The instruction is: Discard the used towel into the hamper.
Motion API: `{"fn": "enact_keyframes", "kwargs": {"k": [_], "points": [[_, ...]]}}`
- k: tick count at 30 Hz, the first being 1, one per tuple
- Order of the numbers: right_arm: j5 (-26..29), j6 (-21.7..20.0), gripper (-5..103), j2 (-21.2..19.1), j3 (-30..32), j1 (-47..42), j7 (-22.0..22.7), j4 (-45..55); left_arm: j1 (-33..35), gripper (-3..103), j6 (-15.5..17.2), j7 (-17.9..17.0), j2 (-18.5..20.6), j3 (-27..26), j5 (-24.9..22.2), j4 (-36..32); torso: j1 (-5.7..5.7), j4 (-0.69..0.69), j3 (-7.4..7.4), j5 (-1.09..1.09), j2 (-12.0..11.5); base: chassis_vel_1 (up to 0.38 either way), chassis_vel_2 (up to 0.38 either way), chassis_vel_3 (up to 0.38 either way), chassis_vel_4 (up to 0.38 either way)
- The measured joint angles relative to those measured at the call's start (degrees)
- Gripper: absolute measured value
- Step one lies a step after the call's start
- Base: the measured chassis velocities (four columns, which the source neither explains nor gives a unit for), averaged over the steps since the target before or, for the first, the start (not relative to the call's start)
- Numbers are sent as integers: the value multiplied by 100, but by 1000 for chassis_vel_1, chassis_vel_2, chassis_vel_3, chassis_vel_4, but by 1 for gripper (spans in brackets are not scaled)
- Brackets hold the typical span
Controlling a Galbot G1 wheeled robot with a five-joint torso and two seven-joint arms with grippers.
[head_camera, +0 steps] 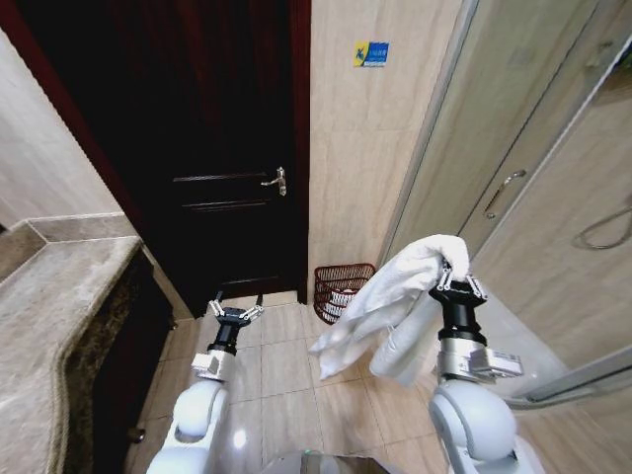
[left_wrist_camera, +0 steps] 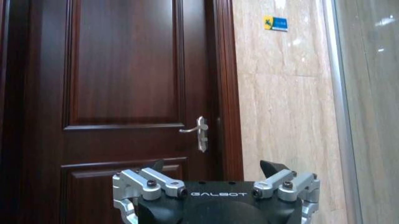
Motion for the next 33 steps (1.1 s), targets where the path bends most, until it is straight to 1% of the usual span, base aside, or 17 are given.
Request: {"fn": "enact_keyframes", "kwargs": {"k": [11, 33], "points": [[12, 34, 6, 55, -52, 48, -13, -125, 8, 100, -34, 11, 26, -22, -9, 0, 3, 0, 6, 0, 15, -34, 28, 35, -33], [44, 51, 6, 0, 27, 39, 30, -79, -5, 100, 1, 32, -18, 122, 63, -55, 19, 0, 23, 1, 41, -119, 109, 107, -108]]}}
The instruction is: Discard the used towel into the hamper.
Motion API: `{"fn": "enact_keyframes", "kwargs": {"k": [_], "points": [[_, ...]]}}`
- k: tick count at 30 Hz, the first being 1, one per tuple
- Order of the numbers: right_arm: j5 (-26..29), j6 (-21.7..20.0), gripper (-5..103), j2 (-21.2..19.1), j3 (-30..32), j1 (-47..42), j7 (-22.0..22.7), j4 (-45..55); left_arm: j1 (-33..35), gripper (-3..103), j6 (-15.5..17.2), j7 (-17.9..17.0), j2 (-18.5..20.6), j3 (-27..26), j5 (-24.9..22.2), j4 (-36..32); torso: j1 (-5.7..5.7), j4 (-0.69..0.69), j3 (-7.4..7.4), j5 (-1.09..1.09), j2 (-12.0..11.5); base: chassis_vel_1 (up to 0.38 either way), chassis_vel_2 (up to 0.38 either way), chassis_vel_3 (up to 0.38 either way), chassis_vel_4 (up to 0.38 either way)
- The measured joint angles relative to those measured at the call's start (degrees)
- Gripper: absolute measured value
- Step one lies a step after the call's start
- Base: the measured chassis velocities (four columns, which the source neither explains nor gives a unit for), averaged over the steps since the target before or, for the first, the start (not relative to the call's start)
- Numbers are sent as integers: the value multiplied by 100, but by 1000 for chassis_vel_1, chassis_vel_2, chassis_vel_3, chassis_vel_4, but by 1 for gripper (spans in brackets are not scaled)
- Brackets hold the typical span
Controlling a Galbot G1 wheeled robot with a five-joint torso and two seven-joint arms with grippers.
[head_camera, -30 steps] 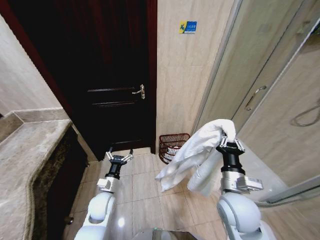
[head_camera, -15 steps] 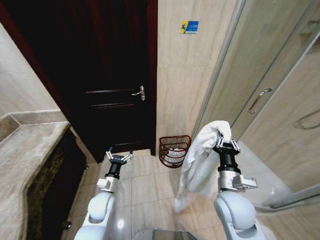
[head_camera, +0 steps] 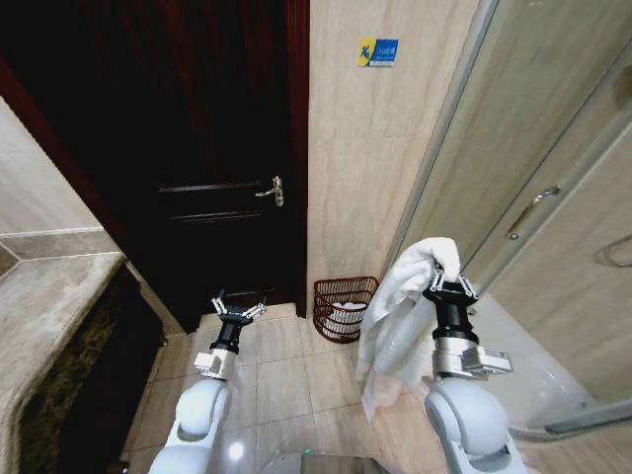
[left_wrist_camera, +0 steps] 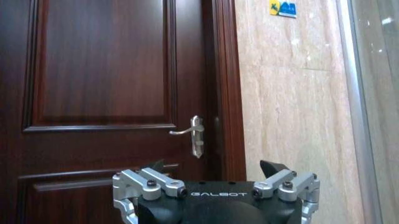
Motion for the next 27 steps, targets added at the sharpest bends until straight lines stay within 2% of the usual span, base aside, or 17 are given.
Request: {"fn": "enact_keyframes", "kwargs": {"k": [12, 19, 23, 26, 27], "points": [[167, -5, 6, 10, -77, 127, 117, -37, -13, 100, 3, 0, -5, -19, 28, 41, 3, 0, 3, -1, 6, -82, 84, 76, -82], [612, -270, 6, -229, -40, 714, 139, -243, -37, 100, 2, -9, -72, 9, 71, 138, 7, 0, 5, 0, 7, -37, 33, 34, -33], [1051, -478, 6, -426, 42, 1266, 135, -372, -48, 100, -1, -15, -115, 9, 105, 185, 1, -1, 4, 0, 11, 0, 0, 0, 0], [1631, -772, 6, -806, 93, 2175, 155, -565, -127, 100, -92, -69, -171, 26, 158, 352, 1, 0, 4, -1, 11, 0, 0, 0, 0], [1631, -772, 6, -806, 93, 2175, 155, -565, -127, 100, -92, -69, -171, 26, 158, 352, 1, 0, 4, -1, 11, 0, 0, 0, 0]]}}
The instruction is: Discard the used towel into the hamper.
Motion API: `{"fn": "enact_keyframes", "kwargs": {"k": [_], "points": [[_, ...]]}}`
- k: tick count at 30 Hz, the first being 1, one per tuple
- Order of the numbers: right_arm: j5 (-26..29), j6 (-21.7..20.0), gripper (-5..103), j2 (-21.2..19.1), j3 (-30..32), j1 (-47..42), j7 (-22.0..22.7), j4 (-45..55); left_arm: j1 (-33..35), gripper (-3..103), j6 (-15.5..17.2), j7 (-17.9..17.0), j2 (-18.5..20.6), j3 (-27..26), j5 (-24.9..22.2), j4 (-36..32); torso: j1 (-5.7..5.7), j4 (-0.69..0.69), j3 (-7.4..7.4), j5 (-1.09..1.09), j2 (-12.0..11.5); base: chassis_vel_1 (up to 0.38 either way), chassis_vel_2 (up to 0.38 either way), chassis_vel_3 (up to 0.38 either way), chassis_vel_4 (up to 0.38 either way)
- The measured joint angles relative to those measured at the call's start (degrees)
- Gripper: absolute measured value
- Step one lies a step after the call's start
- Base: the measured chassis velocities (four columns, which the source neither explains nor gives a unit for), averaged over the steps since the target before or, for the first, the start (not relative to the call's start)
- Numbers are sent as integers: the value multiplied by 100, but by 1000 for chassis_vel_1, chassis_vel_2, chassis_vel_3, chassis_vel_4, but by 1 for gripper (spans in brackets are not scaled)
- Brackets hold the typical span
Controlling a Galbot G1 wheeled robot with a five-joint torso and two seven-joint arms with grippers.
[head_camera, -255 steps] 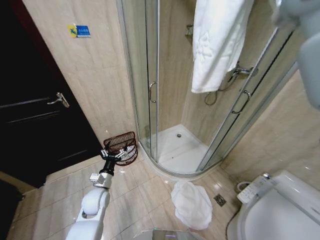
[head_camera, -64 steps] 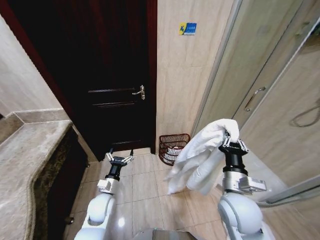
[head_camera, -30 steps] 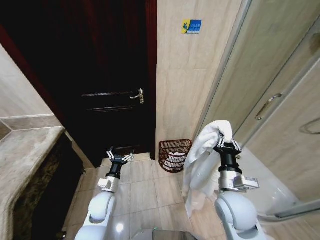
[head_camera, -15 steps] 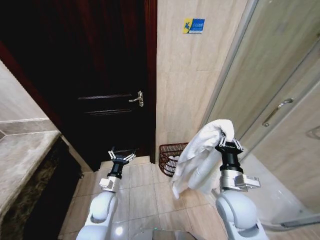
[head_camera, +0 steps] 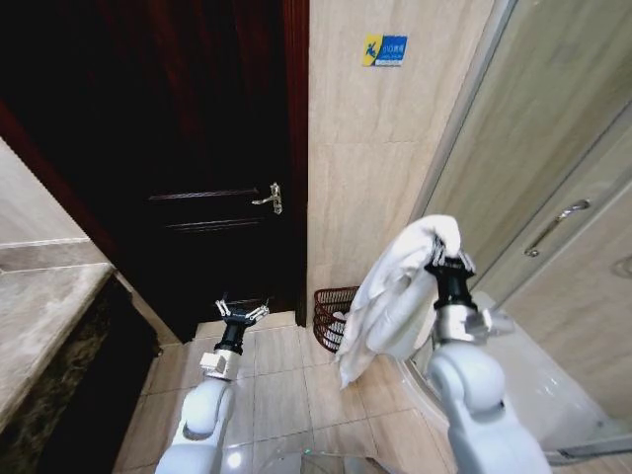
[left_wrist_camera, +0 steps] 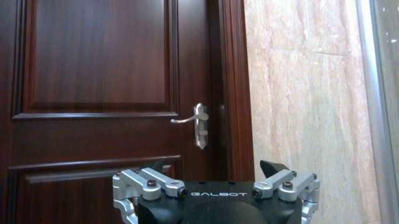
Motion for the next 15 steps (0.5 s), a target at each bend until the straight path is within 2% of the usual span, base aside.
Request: {"fn": "enact_keyframes", "kwargs": {"k": [1, 3, 4, 6, 7, 10, 12, 15], "points": [[92, -40, 6, -66, 5, 134, 13, -34, -13, 100, -20, -12, -10, 4, 16, 24, 0, 0, 0, -1, 0, 0, 0, 0, 0], [692, -270, 6, -466, 47, 907, 118, -256, -61, 100, -104, -73, -71, 26, 66, 115, 4, 0, 2, 1, -1, 0, 0, 0, 0], [692, -270, 6, -466, 47, 907, 118, -256, -61, 100, -104, -73, -71, 26, 66, 115, 4, 0, 2, 1, -1, 0, 0, 0, 0], [1183, -400, 6, -843, 129, 1533, 175, -467, -91, 100, -131, -128, -68, 77, 75, 150, 4, 1, 2, 1, -1, 0, 0, 0, 0], [1183, -400, 6, -843, 129, 1533, 175, -467, -91, 100, -131, -128, -68, 77, 75, 150, 4, 1, 2, 1, -1, 0, 0, 0, 0], [1655, -481, 6, -1440, 235, 2250, 182, -758, -136, 100, -161, -161, -44, 133, 53, 208, 4, -1, 2, 1, -1, 0, 0, 0, 0], [1755, -496, 6, -1576, 241, 2405, 184, -820, -137, 100, -160, -149, -45, 134, 18, 222, 4, -1, 3, 3, -1, 0, 0, 0, 0], [2178, -528, 6, -2133, 164, 3086, 203, -1162, -129, 100, -229, -89, -43, 138, -109, 320, 3, -2, 2, 1, 0, 0, 0, 0, 0]]}}
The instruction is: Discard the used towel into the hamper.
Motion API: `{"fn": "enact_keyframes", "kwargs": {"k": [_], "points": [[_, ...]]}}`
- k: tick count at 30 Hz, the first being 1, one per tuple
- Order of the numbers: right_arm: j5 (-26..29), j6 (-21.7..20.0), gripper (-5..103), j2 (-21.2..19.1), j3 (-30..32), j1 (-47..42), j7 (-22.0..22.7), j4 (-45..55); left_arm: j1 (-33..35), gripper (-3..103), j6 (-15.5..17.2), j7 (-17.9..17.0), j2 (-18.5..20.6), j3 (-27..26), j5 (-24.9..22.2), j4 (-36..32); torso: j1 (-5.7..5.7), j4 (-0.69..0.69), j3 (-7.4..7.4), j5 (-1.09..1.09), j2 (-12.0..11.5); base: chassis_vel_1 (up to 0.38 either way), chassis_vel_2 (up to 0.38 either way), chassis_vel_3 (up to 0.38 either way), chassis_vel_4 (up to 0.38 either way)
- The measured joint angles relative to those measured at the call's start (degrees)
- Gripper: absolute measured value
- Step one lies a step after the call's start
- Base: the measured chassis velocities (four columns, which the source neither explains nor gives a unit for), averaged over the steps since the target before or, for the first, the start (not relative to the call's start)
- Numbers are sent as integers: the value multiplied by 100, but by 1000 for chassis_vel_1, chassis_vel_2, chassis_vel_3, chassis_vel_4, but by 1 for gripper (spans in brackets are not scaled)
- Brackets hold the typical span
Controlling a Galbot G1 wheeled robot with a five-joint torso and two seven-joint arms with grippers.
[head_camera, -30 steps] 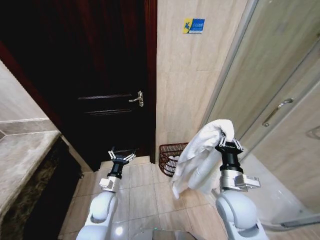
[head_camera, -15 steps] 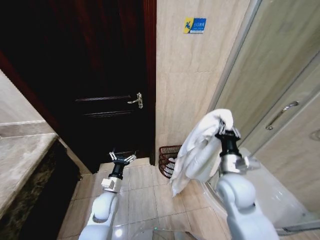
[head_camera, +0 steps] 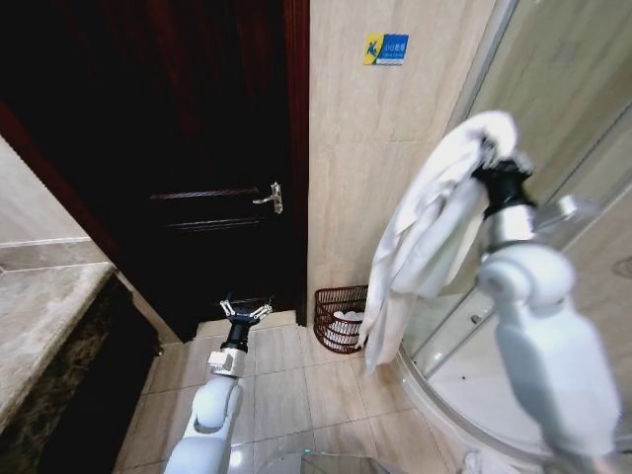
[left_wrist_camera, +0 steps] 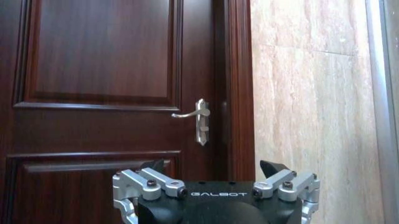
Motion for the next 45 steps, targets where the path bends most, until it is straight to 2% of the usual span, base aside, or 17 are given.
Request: {"fn": "enact_keyframes", "kwargs": {"k": [2, 4, 6, 7, 9, 12, 14, 16, 23, 29, 35, 45], "points": [[146, -2, 6, -139, -95, 238, 27, -127, 10, 100, -22, 8, 2, 3, -10, 19, 0, 0, 0, 0, 0, 0, 0, 0, 0], [460, -5, 6, -333, -374, 933, 48, -506, 30, 100, -48, 14, 6, 18, -12, 39, 0, 0, 1, 1, 0, 0, 0, 0, 0], [677, -3, 6, -340, -669, 1691, 23, -941, 27, 100, -53, 15, 9, 28, -6, 40, 0, 1, 0, -4, 1, 0, 0, 0, 0], [677, -3, 6, -340, -669, 1691, 23, -941, 27, 100, -53, 15, 9, 28, -6, 40, 0, 1, 0, -4, 1, 0, 0, 0, 0], [831, -3, 6, -170, -988, 2355, 6, -1442, 1, 100, -47, 14, 11, 37, 6, 42, 0, 1, -1, -7, 2, 0, 0, 0, 0], [827, -4, 6, 254, -1392, 3186, -8, -2220, -54, 100, -30, 4, 9, 49, 58, 79, 3, 3, 2, 2, 1, 0, 0, 0, 0], [814, -3, 6, 344, -1453, 3343, -9, -2352, -59, 100, -24, 3, 9, 51, 66, 81, 3, 3, 2, 0, 1, 0, 0, 0, 0], [722, 1, 6, 643, -1614, 3846, -17, -2760, -80, 100, 15, 0, 15, 57, 76, 81, 2, 3, 1, -5, 2, 0, 0, 0, 0], [340, 17, 6, 1170, -1834, 4594, -142, -3521, -106, 100, 40, -4, 29, 54, 75, 77, 1, 0, 0, -3, 2, 0, 0, 0, 0], [156, 16, 6, 1445, -1968, 4715, -114, -3754, -107, 100, 40, -8, 34, 45, 48, 77, 1, 2, 0, -6, 2, 0, 0, 0, 0], [-198, 81, 6, 1487, -1930, 3930, -171, -3757, -71, 100, 2, -7, 60, -15, 5, 61, 2, 2, 2, 3, 1, 0, 0, 0, 0], [-521, 181, 6, 1499, -1904, 2908, -305, -3527, -59, 100, -44, 0, 26, 28, 20, 104, 1, 0, 1, -1, 1, 0, 0, 0, 0]]}}
